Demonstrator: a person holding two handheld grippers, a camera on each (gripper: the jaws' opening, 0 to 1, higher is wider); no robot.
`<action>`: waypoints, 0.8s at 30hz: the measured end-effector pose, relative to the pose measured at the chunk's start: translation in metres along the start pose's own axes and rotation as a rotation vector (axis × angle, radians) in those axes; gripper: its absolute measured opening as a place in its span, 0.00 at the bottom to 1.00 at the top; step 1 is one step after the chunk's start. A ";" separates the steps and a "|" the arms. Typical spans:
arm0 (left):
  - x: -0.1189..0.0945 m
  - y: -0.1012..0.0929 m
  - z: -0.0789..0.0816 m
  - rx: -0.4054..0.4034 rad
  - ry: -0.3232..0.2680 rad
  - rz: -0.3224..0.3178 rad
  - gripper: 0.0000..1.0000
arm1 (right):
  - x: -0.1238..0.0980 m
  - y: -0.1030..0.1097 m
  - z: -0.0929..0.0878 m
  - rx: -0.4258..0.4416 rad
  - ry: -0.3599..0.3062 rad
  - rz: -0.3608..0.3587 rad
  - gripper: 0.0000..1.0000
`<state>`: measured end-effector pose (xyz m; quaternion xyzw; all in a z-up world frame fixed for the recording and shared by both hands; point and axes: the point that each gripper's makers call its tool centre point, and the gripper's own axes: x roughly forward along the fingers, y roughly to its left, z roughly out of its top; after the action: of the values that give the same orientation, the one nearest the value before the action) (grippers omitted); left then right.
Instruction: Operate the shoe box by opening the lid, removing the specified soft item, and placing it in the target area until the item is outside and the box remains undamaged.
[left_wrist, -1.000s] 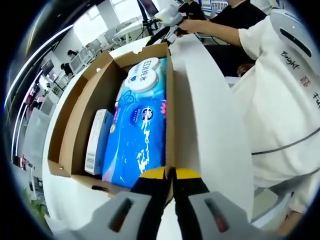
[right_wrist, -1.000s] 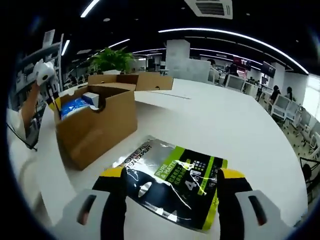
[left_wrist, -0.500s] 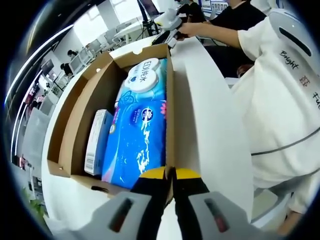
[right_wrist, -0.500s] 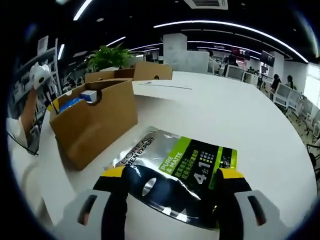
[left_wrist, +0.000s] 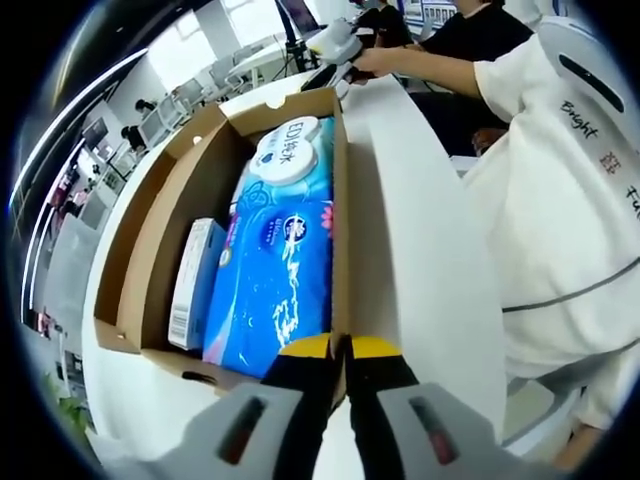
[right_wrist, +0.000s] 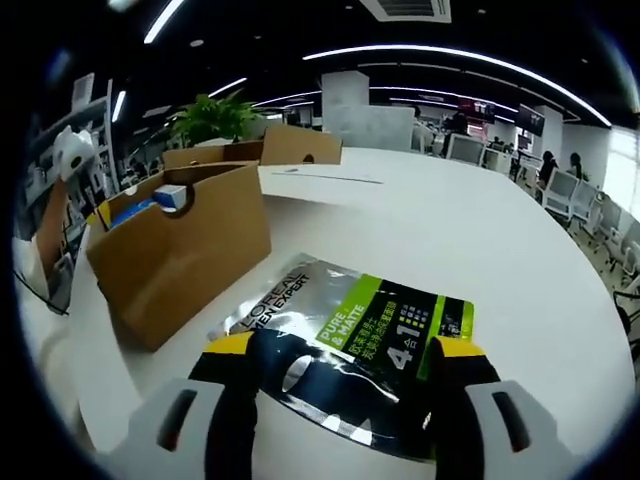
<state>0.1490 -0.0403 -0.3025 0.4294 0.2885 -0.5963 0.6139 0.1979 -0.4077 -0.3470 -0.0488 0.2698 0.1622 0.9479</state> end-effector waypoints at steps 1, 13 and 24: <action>0.001 0.001 0.000 -0.016 0.002 0.004 0.04 | 0.001 0.000 0.000 -0.004 0.005 0.005 0.71; 0.000 0.001 0.001 -0.031 -0.004 0.009 0.04 | -0.003 -0.002 0.019 -0.045 -0.040 0.055 0.68; 0.000 0.002 0.001 -0.057 -0.010 -0.010 0.04 | -0.039 0.017 0.086 0.019 -0.152 0.171 0.74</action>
<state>0.1505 -0.0414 -0.3018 0.4072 0.3045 -0.5930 0.6243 0.2033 -0.3871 -0.2537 -0.0043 0.2017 0.2433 0.9487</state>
